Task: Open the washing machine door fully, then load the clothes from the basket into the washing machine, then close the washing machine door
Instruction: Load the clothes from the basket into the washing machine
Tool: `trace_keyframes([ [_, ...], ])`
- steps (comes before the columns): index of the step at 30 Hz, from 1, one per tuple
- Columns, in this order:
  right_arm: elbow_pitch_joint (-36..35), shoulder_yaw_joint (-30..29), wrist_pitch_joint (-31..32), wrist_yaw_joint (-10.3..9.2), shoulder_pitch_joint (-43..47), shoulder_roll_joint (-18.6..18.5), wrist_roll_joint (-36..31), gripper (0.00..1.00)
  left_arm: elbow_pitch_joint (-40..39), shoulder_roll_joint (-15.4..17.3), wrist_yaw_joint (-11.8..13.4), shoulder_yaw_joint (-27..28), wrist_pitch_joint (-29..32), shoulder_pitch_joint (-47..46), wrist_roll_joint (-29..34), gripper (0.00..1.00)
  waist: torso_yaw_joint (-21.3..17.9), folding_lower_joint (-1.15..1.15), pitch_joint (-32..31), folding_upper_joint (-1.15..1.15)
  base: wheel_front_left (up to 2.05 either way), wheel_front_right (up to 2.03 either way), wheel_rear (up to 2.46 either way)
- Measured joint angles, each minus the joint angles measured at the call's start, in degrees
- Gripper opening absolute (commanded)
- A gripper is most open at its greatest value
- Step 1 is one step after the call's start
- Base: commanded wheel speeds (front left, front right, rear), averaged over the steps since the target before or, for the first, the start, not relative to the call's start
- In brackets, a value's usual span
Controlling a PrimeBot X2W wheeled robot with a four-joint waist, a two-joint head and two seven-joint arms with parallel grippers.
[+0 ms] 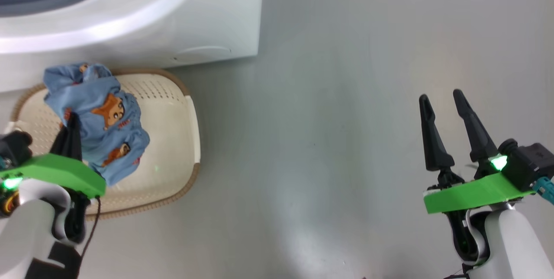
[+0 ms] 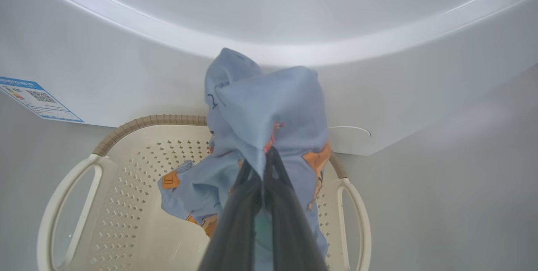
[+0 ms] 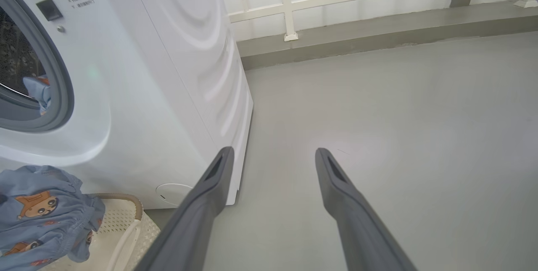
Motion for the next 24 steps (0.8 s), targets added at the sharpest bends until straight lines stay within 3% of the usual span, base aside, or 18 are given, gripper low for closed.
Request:
trace_keyframes([
  [24, 1.58, -1.7, 0.0, 0.0, 7.99, -2.0, 0.85, 1.0, -19.64, -4.57, 0.0, 12.23, -0.01, 15.22, 14.6, 0.0, 2.68, 0.0, -13.66, 0.0, 0.0, 0.0, 0.0],
])
